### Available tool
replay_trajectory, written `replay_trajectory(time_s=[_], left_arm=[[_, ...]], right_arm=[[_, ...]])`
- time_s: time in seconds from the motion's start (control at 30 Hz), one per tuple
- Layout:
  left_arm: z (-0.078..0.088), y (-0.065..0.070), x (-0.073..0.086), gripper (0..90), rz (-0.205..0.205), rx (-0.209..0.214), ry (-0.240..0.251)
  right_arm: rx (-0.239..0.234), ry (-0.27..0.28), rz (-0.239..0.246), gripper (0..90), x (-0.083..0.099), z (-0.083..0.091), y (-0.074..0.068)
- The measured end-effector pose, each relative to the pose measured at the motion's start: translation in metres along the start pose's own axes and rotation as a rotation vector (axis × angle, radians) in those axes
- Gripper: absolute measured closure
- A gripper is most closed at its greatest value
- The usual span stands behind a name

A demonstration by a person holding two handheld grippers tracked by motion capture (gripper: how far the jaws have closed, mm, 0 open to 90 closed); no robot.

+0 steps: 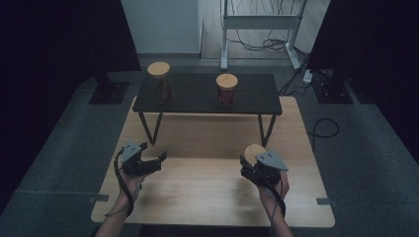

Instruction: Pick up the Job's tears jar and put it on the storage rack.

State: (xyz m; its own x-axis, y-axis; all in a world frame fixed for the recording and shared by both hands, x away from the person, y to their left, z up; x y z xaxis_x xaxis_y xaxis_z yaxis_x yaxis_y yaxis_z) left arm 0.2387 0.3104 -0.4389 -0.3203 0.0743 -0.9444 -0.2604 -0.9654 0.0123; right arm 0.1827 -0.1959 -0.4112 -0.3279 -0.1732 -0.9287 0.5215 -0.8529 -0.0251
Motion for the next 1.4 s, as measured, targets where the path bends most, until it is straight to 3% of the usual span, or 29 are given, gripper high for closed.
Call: replay_trajectory(time_s=[1.4], left_arm=[[0.002, -0.002, -0.001, 8.6, 0.011, -0.001, 0.008]], right_arm=[[0.007, 0.056, 0.009, 25.2, -0.021, 0.009, 0.001]])
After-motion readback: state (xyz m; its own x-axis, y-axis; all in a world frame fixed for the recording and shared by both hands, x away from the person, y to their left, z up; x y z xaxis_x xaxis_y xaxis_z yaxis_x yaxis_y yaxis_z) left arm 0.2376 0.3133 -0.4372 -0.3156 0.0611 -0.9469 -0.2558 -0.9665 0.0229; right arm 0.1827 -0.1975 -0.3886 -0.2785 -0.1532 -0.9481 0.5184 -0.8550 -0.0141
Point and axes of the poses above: each handheld gripper's, and its own axes: z roughly backward along the jaws, x roughly out of its underside, y roughly to its right, the point moved 1 cm from there along -z, roughly forward along the jaws, and after that the axes turned 14 degrees about -x, right-handed, at the moved point
